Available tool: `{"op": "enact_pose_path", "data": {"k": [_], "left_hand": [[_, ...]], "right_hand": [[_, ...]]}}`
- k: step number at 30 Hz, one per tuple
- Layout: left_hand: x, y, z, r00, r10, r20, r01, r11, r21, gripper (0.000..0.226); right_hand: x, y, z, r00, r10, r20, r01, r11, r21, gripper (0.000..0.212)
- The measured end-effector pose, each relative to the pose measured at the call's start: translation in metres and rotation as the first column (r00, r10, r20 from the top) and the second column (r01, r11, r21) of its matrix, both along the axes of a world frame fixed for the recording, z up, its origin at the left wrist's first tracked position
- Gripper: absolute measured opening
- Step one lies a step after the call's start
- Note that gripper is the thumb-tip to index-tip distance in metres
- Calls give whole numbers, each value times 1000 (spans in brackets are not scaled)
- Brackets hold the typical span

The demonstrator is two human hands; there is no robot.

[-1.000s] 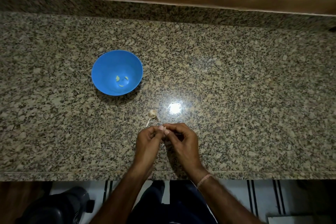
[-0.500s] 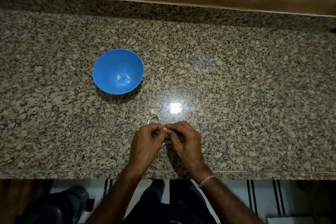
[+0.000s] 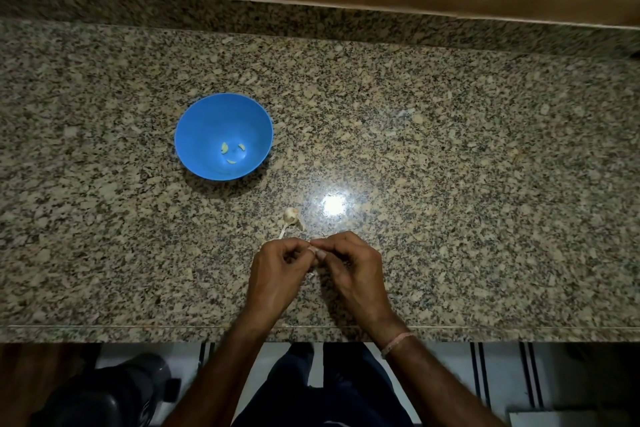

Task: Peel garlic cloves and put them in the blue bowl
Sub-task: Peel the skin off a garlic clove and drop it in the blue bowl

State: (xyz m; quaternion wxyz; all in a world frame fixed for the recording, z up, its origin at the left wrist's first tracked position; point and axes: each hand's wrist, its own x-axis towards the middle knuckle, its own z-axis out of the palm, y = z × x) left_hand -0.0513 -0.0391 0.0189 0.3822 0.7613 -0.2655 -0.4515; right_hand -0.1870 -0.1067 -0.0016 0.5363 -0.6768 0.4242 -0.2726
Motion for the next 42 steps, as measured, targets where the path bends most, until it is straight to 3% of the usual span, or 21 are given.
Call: {"op": "enact_pose_path", "data": {"k": [5,10,12,17,21,24,27,31,38,42], "left_hand": [[-2,0,-2,999,36,-12,-36,999,-24,26],[-5,0,-6,996,83,24,-83,997,0,20],[-6,-1,-9,992,76,99,-79,996,28,12],[-11,-3,-8,927,-4,374,-44,992,119,21],[-11,-5,-13,912,-14,409,-14,998,68,8],[-12,-3,-13,907,-1,421,-16,999,39,18],[-12,0,-10,889,-3,458,-24,998,54,11],[-7,9,-10,909,13,418,32,994,-101,17],[4,24,-13,829,37,559,56,987,-149,7],[35,41,-30,765,158,625,-112,987,-112,12]], "right_hand": [[1,-1,2,999,-25,32,22,997,70,17],[3,0,1,990,-101,99,68,955,290,15],[5,1,2,982,-142,125,80,910,408,15],[5,-1,5,949,-283,136,158,804,574,14],[0,-7,3,960,-266,91,184,840,511,8],[0,-9,3,960,-264,99,173,829,532,7],[2,-8,8,967,-222,124,121,830,544,11],[5,-6,11,985,-132,114,53,850,524,15],[14,-2,8,996,-8,89,-36,875,482,19],[16,-3,5,999,-26,21,15,918,395,8]]}}
